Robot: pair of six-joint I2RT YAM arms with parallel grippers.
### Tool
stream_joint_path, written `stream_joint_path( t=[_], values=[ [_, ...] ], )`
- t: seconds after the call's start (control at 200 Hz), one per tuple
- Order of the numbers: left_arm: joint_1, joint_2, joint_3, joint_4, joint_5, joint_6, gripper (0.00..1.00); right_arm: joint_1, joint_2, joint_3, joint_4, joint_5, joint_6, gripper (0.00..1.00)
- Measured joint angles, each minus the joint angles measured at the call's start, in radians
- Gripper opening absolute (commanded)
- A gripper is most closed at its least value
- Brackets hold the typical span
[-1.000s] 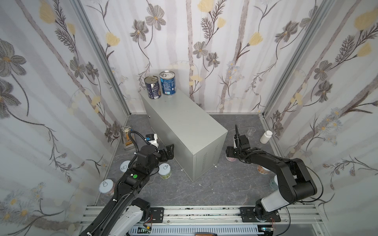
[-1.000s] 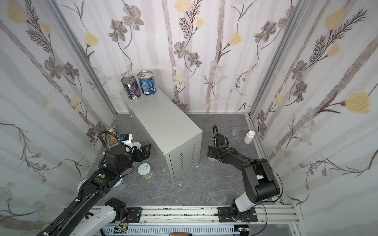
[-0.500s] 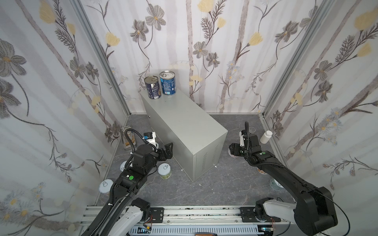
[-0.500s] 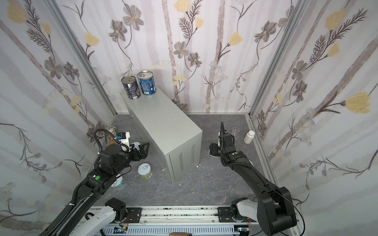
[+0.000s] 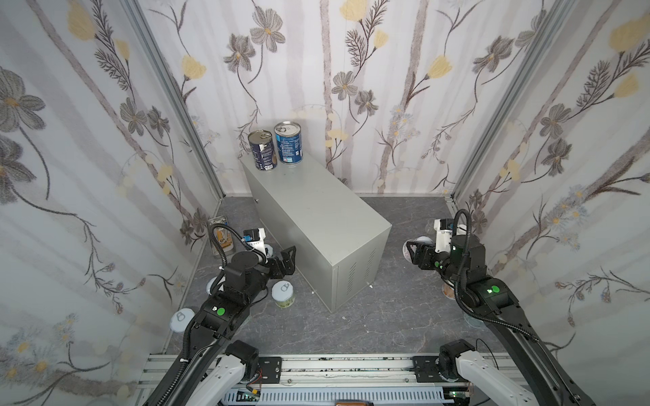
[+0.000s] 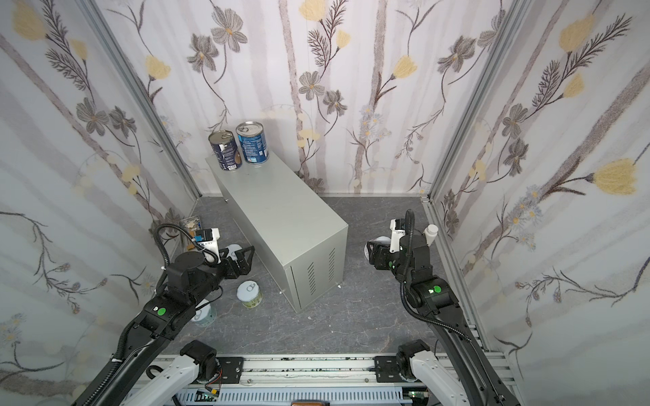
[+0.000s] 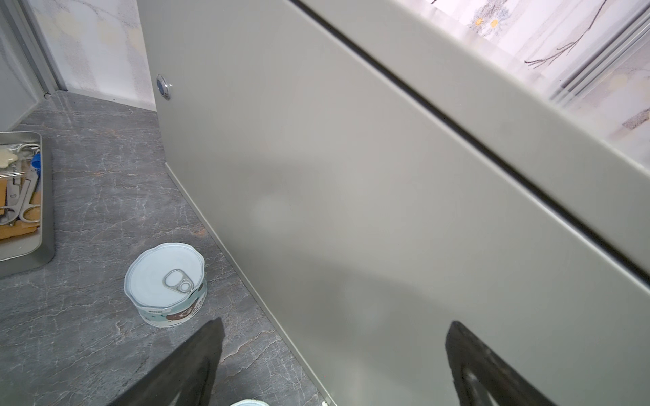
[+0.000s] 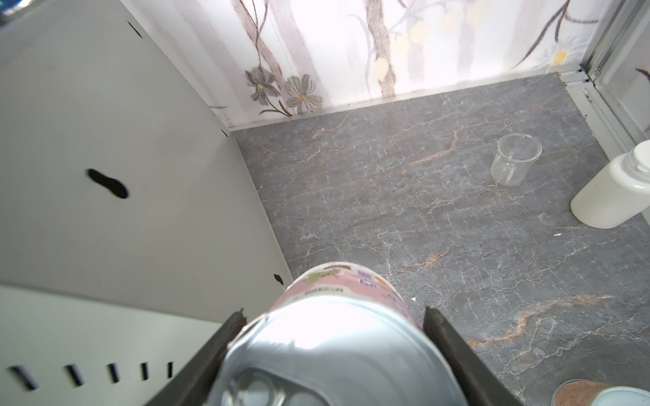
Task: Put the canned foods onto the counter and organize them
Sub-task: 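Carry the pink-labelled can with the right gripper up over the cabinet top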
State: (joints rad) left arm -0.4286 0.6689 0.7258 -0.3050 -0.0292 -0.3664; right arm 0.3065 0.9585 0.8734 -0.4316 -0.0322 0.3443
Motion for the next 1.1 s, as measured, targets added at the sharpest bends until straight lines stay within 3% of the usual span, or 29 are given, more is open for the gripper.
stream_joint_path(
  t=[0.435, 0.714, 1.104],
  values=[
    [-0.003, -0.018, 0.046, -0.007, -0.007, 0.000, 1.00, 0.033, -0.037, 0.233, -0.168, -0.101, -0.070, 0.60],
    [-0.003, 0.034, 0.088, -0.007, -0.020, 0.016, 1.00, 0.179, 0.108, 0.513, -0.280, -0.089, -0.103, 0.60],
    [-0.003, 0.091, 0.133, -0.010, -0.024, 0.055, 1.00, 0.302, 0.396, 0.903, -0.428, -0.035, -0.130, 0.62]
  ],
)
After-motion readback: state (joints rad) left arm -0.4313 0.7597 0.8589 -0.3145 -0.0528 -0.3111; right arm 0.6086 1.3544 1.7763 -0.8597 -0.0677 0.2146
